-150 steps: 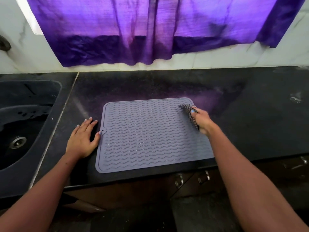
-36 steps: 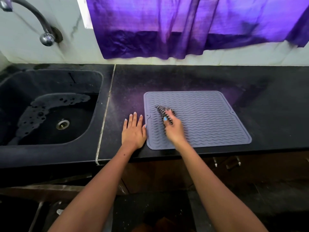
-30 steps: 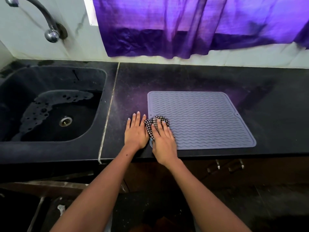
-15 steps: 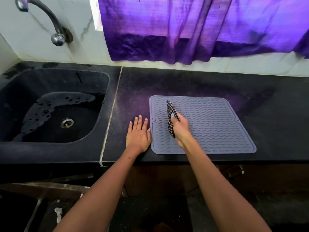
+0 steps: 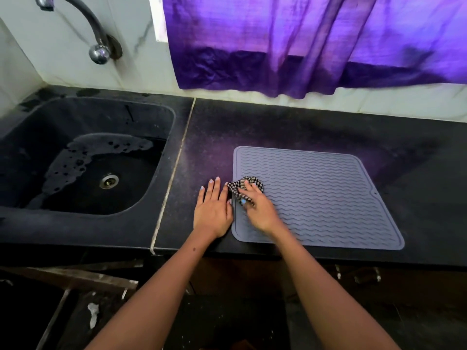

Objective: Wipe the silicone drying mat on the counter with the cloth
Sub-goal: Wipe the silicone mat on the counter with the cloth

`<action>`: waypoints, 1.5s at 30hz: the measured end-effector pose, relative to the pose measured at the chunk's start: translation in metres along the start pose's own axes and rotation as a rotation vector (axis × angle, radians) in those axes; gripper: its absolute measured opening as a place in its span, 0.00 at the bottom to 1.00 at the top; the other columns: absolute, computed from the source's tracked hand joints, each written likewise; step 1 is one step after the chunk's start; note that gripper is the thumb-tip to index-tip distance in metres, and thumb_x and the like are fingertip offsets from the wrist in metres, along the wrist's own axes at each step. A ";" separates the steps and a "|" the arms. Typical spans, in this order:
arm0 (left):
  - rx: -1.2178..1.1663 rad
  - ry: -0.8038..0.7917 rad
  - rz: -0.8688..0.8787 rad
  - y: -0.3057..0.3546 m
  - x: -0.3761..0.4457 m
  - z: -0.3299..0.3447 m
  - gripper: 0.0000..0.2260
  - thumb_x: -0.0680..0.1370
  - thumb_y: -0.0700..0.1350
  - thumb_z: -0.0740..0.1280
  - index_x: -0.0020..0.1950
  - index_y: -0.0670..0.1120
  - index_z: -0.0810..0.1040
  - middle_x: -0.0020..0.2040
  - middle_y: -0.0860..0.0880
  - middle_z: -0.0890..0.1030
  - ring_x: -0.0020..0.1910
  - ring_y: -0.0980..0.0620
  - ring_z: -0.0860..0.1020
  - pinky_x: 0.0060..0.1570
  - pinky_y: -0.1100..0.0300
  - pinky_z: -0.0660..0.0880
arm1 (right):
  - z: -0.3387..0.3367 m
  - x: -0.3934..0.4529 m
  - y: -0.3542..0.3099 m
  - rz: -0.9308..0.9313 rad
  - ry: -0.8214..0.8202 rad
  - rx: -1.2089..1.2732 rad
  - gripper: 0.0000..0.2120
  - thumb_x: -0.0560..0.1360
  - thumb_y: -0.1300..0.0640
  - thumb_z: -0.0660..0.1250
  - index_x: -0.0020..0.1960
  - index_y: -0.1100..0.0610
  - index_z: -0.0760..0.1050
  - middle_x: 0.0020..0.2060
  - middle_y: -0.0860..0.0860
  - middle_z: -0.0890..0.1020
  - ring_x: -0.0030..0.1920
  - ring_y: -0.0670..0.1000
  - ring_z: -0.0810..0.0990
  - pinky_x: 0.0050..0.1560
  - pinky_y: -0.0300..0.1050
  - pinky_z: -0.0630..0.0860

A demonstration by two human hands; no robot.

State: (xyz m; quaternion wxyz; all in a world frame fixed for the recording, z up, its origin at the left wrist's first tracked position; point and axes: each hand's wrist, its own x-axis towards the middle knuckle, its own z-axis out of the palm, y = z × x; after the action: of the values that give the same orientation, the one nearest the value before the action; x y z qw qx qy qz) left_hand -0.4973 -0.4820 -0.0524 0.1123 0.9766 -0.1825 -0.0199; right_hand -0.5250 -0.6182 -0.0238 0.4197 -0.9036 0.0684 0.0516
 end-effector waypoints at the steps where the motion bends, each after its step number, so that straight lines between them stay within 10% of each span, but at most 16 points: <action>1: -0.004 -0.006 0.005 0.000 0.000 -0.001 0.25 0.80 0.52 0.41 0.77 0.46 0.50 0.78 0.45 0.46 0.77 0.49 0.43 0.75 0.51 0.40 | -0.012 0.003 -0.005 0.128 -0.007 0.375 0.18 0.79 0.63 0.58 0.68 0.56 0.70 0.69 0.49 0.70 0.67 0.50 0.69 0.63 0.45 0.68; 4: -0.054 -0.035 0.000 0.000 0.001 -0.004 0.23 0.82 0.52 0.44 0.77 0.47 0.50 0.78 0.46 0.47 0.77 0.49 0.43 0.74 0.51 0.39 | -0.048 0.016 -0.012 0.352 0.194 1.116 0.13 0.81 0.61 0.55 0.63 0.61 0.71 0.52 0.56 0.80 0.49 0.54 0.79 0.47 0.47 0.76; 8: -0.039 0.004 -0.025 0.002 0.011 -0.009 0.24 0.82 0.54 0.43 0.77 0.47 0.54 0.78 0.45 0.50 0.77 0.49 0.45 0.74 0.49 0.39 | -0.051 0.024 -0.021 0.146 0.332 0.351 0.22 0.80 0.62 0.57 0.73 0.55 0.62 0.73 0.51 0.65 0.72 0.53 0.64 0.73 0.52 0.60; 13: 0.052 -0.018 -0.015 -0.005 0.035 -0.009 0.32 0.76 0.61 0.35 0.77 0.48 0.49 0.78 0.44 0.47 0.77 0.47 0.43 0.73 0.49 0.36 | -0.012 0.019 0.006 -0.057 0.130 -0.512 0.27 0.80 0.57 0.56 0.76 0.54 0.52 0.77 0.51 0.48 0.77 0.54 0.45 0.75 0.48 0.43; 16: 0.050 -0.052 -0.036 -0.011 0.043 -0.007 0.34 0.74 0.62 0.35 0.77 0.49 0.46 0.78 0.44 0.44 0.77 0.47 0.41 0.74 0.49 0.37 | -0.008 0.021 0.012 -0.073 0.120 -0.570 0.28 0.79 0.56 0.56 0.76 0.53 0.52 0.77 0.51 0.46 0.77 0.54 0.45 0.76 0.48 0.45; 19: 0.041 -0.047 -0.040 -0.013 0.044 -0.005 0.33 0.74 0.62 0.37 0.78 0.50 0.46 0.78 0.45 0.43 0.77 0.49 0.41 0.74 0.49 0.38 | -0.019 0.026 0.011 -0.082 0.081 -0.396 0.25 0.79 0.59 0.57 0.75 0.51 0.58 0.77 0.47 0.51 0.77 0.51 0.47 0.76 0.49 0.48; 25: 0.011 0.015 -0.047 -0.016 0.045 0.000 0.36 0.71 0.65 0.34 0.77 0.53 0.49 0.78 0.48 0.46 0.77 0.52 0.43 0.75 0.52 0.39 | -0.057 0.053 -0.004 0.234 0.248 0.792 0.15 0.80 0.62 0.57 0.65 0.62 0.71 0.61 0.58 0.78 0.62 0.58 0.75 0.65 0.52 0.71; 32: 0.019 0.057 -0.065 -0.015 0.046 0.002 0.39 0.70 0.67 0.36 0.77 0.52 0.50 0.78 0.49 0.48 0.77 0.53 0.45 0.75 0.54 0.40 | -0.022 0.062 0.003 -0.112 0.129 -0.354 0.27 0.80 0.59 0.56 0.76 0.57 0.52 0.77 0.51 0.52 0.77 0.53 0.48 0.75 0.47 0.44; 36: 0.062 0.070 -0.085 -0.014 0.047 0.005 0.41 0.70 0.67 0.35 0.78 0.45 0.49 0.78 0.49 0.49 0.77 0.54 0.45 0.74 0.55 0.40 | -0.017 0.064 0.013 -0.131 0.096 -0.502 0.28 0.79 0.55 0.56 0.76 0.56 0.50 0.77 0.52 0.48 0.77 0.53 0.45 0.75 0.47 0.44; 41: 0.078 0.048 -0.096 -0.012 0.047 0.005 0.42 0.69 0.67 0.33 0.77 0.43 0.47 0.78 0.48 0.48 0.77 0.53 0.44 0.75 0.54 0.40 | -0.028 0.073 0.015 -0.149 0.022 -0.387 0.26 0.80 0.57 0.57 0.76 0.53 0.55 0.77 0.48 0.50 0.77 0.50 0.47 0.75 0.48 0.49; 45: 0.073 0.045 -0.092 -0.013 0.047 0.004 0.42 0.69 0.67 0.34 0.78 0.44 0.47 0.78 0.49 0.48 0.77 0.54 0.44 0.75 0.54 0.41 | -0.048 0.082 -0.003 0.156 0.095 0.587 0.18 0.80 0.60 0.57 0.70 0.58 0.68 0.69 0.57 0.71 0.68 0.54 0.70 0.69 0.50 0.66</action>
State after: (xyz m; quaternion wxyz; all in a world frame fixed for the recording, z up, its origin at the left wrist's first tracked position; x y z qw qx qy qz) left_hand -0.4486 -0.4878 -0.0594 0.0797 0.9876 -0.1353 0.0037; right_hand -0.4418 -0.6602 -0.0030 0.6540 -0.7371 0.1690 0.0192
